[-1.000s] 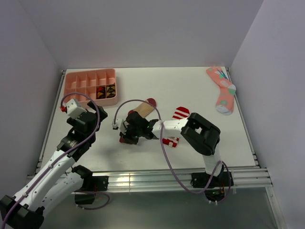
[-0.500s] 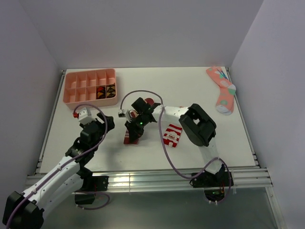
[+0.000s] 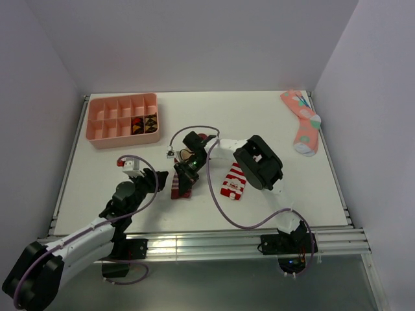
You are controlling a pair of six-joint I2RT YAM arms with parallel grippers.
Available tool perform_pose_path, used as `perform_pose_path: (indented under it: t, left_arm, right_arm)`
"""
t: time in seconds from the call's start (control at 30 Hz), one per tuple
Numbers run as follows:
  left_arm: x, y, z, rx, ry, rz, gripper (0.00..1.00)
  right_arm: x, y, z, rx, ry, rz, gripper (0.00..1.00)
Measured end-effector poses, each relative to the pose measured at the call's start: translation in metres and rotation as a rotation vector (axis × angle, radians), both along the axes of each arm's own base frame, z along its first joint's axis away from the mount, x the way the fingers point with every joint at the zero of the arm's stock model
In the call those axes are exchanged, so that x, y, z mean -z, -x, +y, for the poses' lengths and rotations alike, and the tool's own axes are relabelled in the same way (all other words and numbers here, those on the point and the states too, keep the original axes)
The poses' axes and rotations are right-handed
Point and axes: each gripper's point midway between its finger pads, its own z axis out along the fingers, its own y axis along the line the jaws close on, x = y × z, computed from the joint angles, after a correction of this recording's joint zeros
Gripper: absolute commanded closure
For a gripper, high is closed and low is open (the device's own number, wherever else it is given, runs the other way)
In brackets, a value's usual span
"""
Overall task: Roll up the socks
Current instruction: Roll the sock at the center of the board.
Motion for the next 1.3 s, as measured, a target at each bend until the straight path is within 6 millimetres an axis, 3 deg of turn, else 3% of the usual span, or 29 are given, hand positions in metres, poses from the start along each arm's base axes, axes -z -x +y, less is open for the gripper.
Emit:
perform_pose_path:
  t: [0.2,0.5,0.73,1.13,1.3]
  left_arm:
    - [-0.017,0.010,-0.034,0.144,0.043,-0.076,0.60]
    - [-0.023,0.016,-0.056,0.230,0.069,-0.107,0.61]
    - [-0.021,0.018,-0.062,0.249,0.072,-0.109,0.58]
    - [-0.001,0.017,-0.060,0.219,0.030,-0.053,0.57]
    - [0.017,0.016,-0.057,0.195,-0.012,-0.004,0.57]
  right_arm:
    - [-0.002,-0.006,-0.006,0.050,0.011,0.092,0.97]
    - [-0.010,-0.016,-0.012,0.099,0.008,0.152,0.98]
    - [-0.022,-0.029,-0.014,0.128,-0.015,0.181,0.98]
    - [-0.028,-0.044,-0.024,0.187,-0.015,0.229,0.98]
    - [-0.030,-0.054,-0.027,0.214,-0.016,0.232,0.98]
